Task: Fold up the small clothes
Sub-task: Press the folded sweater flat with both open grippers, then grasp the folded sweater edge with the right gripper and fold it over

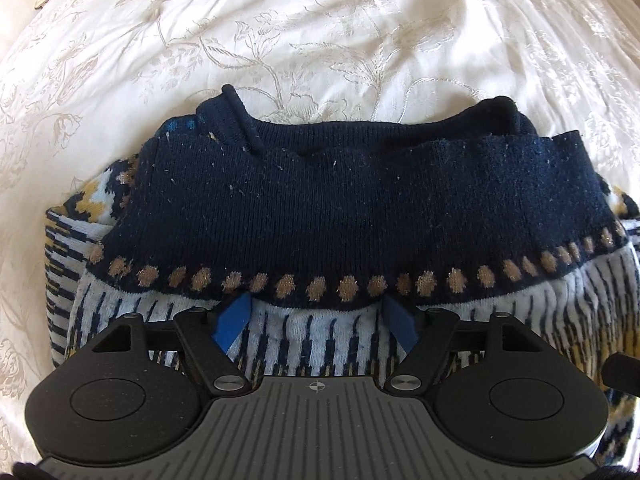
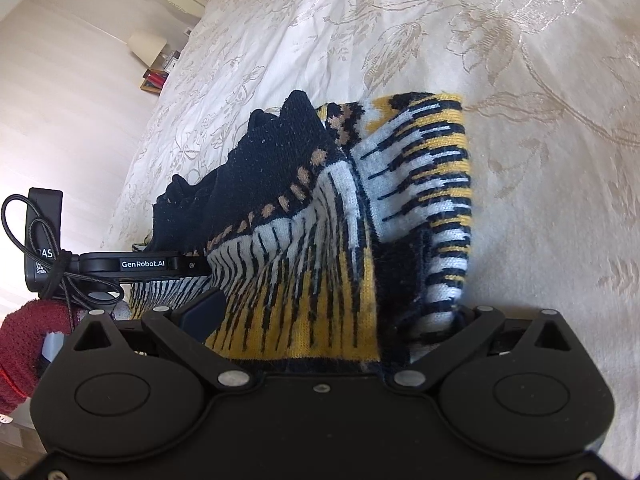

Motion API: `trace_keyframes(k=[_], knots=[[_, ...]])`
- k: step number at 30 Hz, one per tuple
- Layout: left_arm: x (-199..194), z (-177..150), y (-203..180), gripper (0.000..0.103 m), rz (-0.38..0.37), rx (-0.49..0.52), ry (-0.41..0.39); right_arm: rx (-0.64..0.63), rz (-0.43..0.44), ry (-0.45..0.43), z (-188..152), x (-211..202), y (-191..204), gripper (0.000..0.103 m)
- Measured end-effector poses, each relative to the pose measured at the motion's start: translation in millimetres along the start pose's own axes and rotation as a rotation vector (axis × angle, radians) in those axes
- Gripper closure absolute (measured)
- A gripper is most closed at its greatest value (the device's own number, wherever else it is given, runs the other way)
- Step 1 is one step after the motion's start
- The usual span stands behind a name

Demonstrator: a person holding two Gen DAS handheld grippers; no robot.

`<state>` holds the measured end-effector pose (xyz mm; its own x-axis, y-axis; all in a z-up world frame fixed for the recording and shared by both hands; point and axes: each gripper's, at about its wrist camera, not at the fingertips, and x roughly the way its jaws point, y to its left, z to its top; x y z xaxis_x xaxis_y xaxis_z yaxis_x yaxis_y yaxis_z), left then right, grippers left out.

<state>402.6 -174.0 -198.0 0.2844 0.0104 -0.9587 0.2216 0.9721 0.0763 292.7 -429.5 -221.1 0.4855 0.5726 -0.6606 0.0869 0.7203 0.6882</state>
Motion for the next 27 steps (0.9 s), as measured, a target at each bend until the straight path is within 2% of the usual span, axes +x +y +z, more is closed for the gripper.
trace_keyframes(k=[5, 6, 7, 8, 9, 11, 16, 19, 23, 27], knots=[[-2, -2, 0, 0.03, 0.0, 0.005, -0.007, 0.018, -0.01, 0.007, 2, 0, 2, 0.001], [-4, -4, 0, 0.03, 0.0, 0.005, -0.009, 0.026, -0.024, 0.008, 3, -1, 2, 0.01], [-3, -5, 0, 0.03, 0.002, 0.005, -0.01, 0.034, -0.043, 0.007, 4, -3, 2, 0.031], [-3, -4, 0, 0.03, 0.003, 0.006, -0.011, 0.047, -0.068, 0.01, 5, -4, 1, 0.044], [-3, -5, -1, 0.029, 0.004, 0.008, -0.013, 0.068, -0.069, 0.021, 6, -5, -3, 0.064], [-2, -6, -2, 0.029, 0.005, 0.012, -0.016, 0.096, -0.04, 0.023, 6, -9, -7, 0.067], [-9, -3, 5, 0.032, -0.02, 0.009, -0.003, 0.007, -0.123, 0.035, 11, -14, 21, 0.07], [-27, -9, 19, 0.036, -0.054, -0.033, -0.014, -0.005, -0.165, 0.033, 14, -18, 38, 0.07], [-61, -38, 43, 0.036, -0.063, -0.06, -0.085, -0.051, -0.212, 0.03, 15, -22, 66, 0.07], [-85, -79, 78, 0.036, -0.061, -0.086, -0.111, -0.089, -0.258, 0.027, 14, -22, 95, 0.071]])
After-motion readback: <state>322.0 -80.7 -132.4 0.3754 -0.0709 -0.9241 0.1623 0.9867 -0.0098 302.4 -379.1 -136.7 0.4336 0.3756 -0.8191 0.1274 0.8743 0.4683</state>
